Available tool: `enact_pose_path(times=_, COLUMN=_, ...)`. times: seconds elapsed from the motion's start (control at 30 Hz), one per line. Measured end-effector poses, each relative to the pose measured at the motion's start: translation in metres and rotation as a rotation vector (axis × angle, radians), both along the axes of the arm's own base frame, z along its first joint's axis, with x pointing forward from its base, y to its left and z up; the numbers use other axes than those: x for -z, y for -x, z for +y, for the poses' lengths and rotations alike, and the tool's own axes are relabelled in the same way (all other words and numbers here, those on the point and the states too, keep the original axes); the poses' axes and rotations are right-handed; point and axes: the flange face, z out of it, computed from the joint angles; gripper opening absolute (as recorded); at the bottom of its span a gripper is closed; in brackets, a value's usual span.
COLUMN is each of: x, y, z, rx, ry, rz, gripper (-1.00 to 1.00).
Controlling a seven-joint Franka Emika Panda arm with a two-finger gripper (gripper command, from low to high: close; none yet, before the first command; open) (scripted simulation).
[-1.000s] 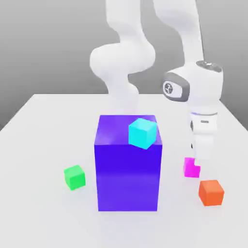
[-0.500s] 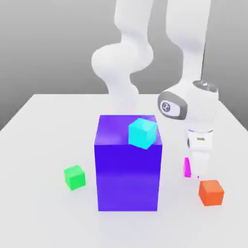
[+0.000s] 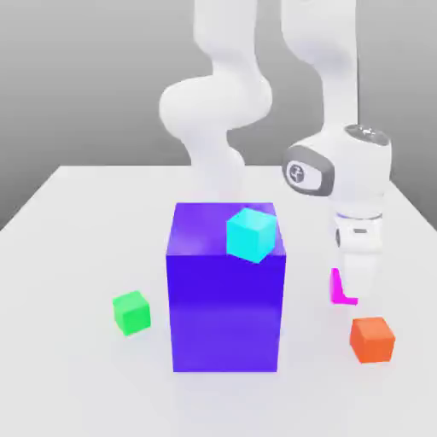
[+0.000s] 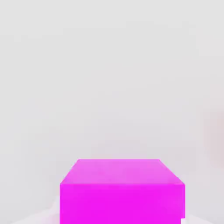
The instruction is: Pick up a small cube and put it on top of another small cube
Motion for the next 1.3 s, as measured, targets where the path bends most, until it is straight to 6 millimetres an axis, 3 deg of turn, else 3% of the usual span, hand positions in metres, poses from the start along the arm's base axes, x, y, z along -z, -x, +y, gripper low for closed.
enact_pose_path(times=0.2, x=-0.020, y=0.005, z=-0.004, rx=0.003, ry=0.009, rz=0.000, gripper=-1.00)
enact_pose_path(times=0.27, x=-0.031, y=-0.001, z=0.005, rx=-0.011, ry=-0.011, rz=-0.019, gripper=-1.00)
enact_pose_path(times=0.43, x=-0.093, y=-0.084, z=0.020, rx=-0.068, ry=-0.117, rz=-0.140, gripper=-1.00)
enact_pose_path(times=0.5, x=-0.117, y=-0.122, z=0.000, rx=-0.073, ry=-0.133, rz=-0.188, gripper=-1.00)
enact_pose_path(times=0.6, x=-0.153, y=-0.175, z=-0.051, rx=-0.067, ry=-0.133, rz=-0.259, gripper=-1.00)
enact_pose_path(times=0.7, x=-0.188, y=-0.217, z=-0.119, rx=-0.055, ry=-0.111, rz=-0.327, gripper=-1.00)
enact_pose_path(times=0.8, x=-0.214, y=-0.239, z=-0.193, rx=-0.035, ry=-0.073, rz=-0.374, gripper=-1.00)
enact_pose_path(times=0.93, x=-0.200, y=-0.221, z=-0.287, rx=0.034, ry=-0.009, rz=-0.329, gripper=-1.00)
enact_pose_path(times=1.1, x=-0.168, y=-0.167, z=-0.375, rx=0.123, ry=0.039, rz=-0.235, gripper=-1.00)
enact_pose_path(times=1.2, x=-0.133, y=-0.122, z=-0.393, rx=0.176, ry=0.040, rz=-0.144, gripper=-1.00)
enact_pose_path(times=1.3, x=-0.097, y=-0.074, z=-0.394, rx=0.225, ry=0.025, rz=-0.052, gripper=-1.00)
